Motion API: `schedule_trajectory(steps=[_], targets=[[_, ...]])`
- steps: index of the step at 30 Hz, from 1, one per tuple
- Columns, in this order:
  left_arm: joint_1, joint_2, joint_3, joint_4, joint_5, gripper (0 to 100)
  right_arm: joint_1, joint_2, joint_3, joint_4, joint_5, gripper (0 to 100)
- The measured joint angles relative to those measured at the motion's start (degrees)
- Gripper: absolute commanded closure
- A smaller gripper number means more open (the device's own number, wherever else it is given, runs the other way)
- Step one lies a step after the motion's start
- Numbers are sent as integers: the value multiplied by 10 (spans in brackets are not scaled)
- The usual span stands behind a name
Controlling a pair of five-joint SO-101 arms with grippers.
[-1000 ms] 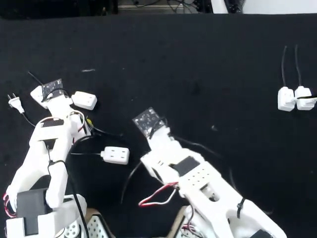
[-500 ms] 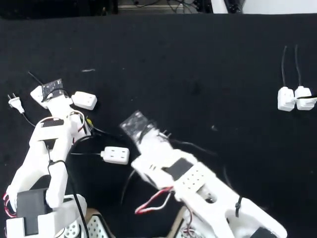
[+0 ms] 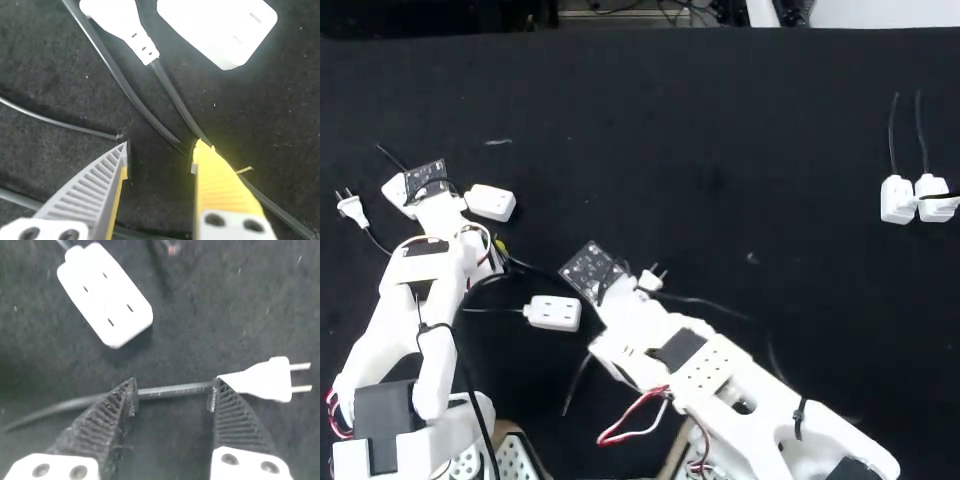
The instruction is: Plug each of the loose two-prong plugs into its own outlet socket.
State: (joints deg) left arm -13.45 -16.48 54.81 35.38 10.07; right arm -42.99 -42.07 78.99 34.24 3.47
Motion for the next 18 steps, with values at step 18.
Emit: schedule_trajectory(steps=[18], targets=[[0, 0, 0, 0, 0, 794, 208, -2, -18, 28, 84, 772]])
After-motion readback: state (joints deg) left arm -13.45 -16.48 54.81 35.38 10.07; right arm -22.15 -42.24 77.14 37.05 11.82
